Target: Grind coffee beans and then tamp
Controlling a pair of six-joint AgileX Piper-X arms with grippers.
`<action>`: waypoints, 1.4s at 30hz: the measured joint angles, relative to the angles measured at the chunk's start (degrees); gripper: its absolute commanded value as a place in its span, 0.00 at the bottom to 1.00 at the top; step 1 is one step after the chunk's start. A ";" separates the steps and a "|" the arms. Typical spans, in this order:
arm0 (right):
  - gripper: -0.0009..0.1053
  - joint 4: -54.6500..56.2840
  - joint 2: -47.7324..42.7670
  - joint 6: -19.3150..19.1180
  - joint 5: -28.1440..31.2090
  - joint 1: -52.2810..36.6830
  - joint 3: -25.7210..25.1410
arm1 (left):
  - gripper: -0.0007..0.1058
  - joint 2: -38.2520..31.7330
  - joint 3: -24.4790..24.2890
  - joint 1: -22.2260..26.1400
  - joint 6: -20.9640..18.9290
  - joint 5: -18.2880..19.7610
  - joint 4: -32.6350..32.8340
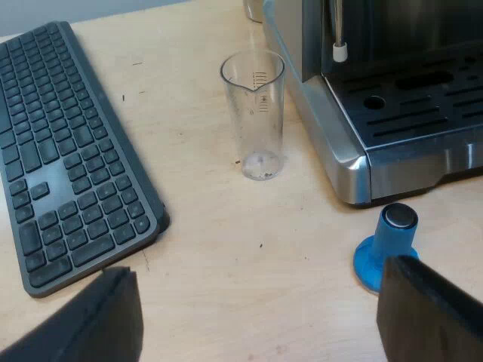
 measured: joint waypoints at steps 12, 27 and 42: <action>0.45 0.00 0.00 0.38 0.00 0.00 3.10 | 0.63 0.00 0.00 0.00 0.00 0.00 0.00; 0.45 0.00 0.00 0.38 0.00 0.00 3.10 | 0.63 0.00 0.00 0.00 2.21 0.00 0.00; 0.45 0.00 0.00 0.38 0.00 0.00 3.10 | 0.63 0.00 0.00 0.00 2.62 0.00 0.00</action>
